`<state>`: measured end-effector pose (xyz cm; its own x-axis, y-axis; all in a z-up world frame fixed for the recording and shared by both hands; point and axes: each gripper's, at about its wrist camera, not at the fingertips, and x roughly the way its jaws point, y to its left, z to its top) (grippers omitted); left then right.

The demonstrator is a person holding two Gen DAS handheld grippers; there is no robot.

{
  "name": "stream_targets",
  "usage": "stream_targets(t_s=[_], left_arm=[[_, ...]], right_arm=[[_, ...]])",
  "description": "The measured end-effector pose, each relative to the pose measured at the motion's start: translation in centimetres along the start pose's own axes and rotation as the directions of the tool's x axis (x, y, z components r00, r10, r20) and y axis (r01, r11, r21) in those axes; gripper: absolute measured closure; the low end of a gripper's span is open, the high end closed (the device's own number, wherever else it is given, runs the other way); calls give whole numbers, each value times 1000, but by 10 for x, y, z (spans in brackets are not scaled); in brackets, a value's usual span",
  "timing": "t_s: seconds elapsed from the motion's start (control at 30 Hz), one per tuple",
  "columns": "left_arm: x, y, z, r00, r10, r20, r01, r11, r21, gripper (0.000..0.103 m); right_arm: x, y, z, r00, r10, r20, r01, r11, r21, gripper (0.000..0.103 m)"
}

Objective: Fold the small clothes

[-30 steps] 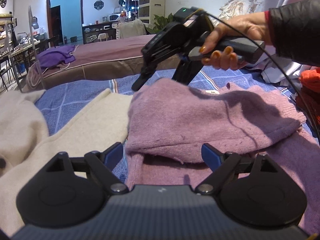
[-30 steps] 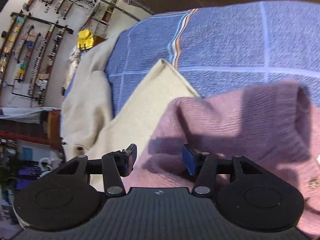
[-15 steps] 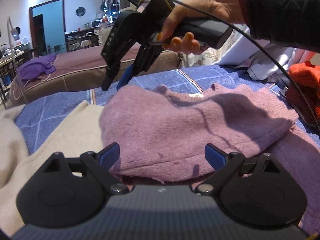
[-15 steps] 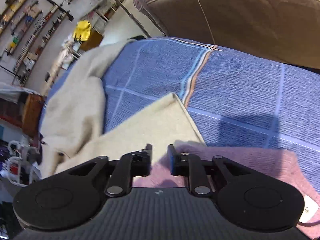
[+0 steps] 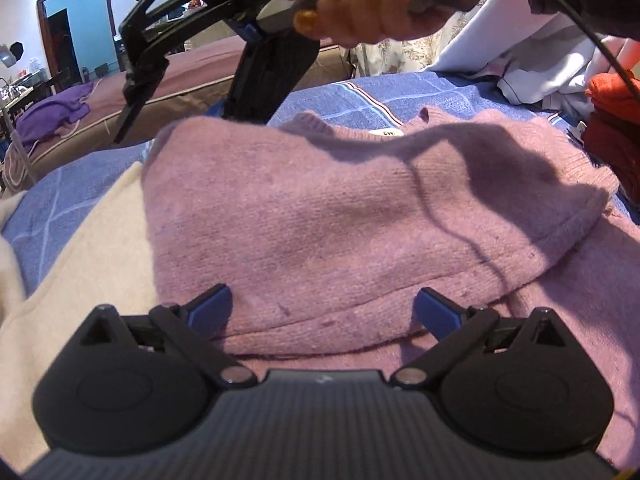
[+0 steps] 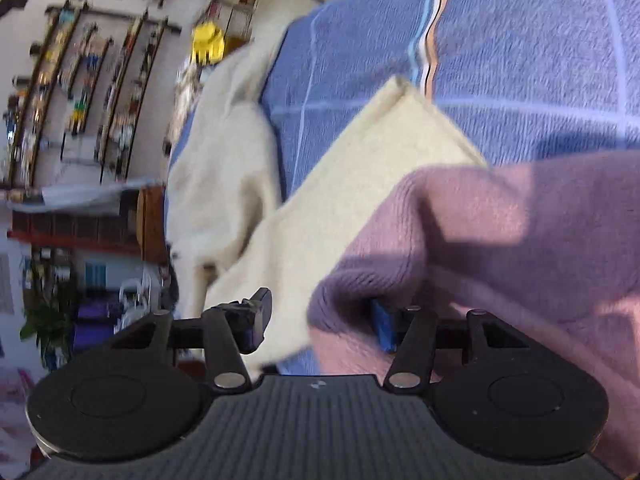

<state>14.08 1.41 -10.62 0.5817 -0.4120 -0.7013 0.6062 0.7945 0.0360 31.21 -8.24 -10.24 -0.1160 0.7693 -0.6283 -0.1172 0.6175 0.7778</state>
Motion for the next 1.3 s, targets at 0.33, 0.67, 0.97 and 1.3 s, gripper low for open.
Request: stream_targets(t_s=[0.33,0.67,0.97,1.3], left_arm=[[7,4,3,1000,-10,-2,10,999,-41,0],[5,9,9,1000,12,-26,-14,998,-66,0],[-73,29,-17,998,67,11,-65,989,-130,1],[-108,3,-39,993,111,-49,-117,984,-136,9]], right_arm=[[2,46,-5,965,-215,150,252,917,-308,55],[46,27,-69,747,-464,476,664,556,-500,0],[-54,71,-174,737,-285,613,625,633,-457,0],[-12,-42,-228,634,-509,582,739,621,-260,0]])
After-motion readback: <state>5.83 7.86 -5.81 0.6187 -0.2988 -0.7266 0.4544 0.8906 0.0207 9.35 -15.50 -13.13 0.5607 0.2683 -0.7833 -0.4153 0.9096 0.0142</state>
